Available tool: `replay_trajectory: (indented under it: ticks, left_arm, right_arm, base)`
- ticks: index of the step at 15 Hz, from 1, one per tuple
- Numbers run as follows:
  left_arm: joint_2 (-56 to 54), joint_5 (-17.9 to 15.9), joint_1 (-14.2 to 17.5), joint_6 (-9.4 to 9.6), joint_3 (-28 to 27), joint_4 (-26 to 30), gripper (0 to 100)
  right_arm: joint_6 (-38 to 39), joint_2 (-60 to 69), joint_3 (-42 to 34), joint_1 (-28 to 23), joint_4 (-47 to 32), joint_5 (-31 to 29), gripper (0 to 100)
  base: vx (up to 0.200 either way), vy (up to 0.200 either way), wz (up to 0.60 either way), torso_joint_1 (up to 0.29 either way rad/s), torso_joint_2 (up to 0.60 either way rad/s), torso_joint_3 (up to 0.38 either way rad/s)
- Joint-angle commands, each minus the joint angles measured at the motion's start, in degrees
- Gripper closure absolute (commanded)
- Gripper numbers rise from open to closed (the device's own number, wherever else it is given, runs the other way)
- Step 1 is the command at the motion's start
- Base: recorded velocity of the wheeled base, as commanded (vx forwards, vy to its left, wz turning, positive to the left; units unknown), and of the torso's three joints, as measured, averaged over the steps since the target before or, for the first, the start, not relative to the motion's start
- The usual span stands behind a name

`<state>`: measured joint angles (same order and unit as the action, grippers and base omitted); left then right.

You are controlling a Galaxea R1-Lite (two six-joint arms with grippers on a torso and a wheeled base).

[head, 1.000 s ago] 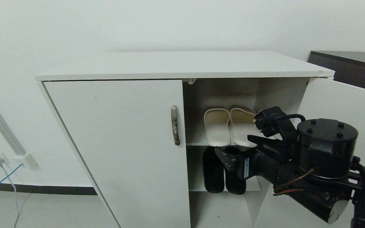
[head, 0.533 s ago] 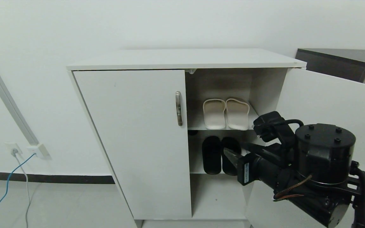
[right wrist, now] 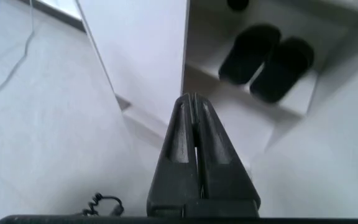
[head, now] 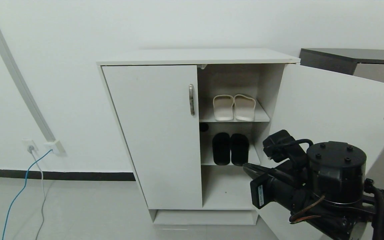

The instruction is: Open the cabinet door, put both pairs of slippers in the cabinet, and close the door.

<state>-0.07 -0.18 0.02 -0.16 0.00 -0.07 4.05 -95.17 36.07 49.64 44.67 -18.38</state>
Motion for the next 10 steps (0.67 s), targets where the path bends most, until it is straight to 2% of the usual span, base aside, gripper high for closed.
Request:
replay_trajectory:
  ticks: [1, 10]
  left_arm:
    - [0.07, 0.01, 0.06, 0.07, 0.0, -0.01, 100]
    - [0.07, 0.09, 0.06, -0.02, 0.0, -0.01, 100]
  right_arm:
    - [0.0, -0.54, -0.3, 0.02, -0.02, 0.01, 100]
    - [-0.88, -0.72, -0.74, 0.02, -0.02, 0.01, 100]
  base:
    - [0.0, 0.0, 0.0, 0.0, 0.0, 0.0]
    - [0.0, 0.0, 0.0, 0.0, 0.0, 0.0]
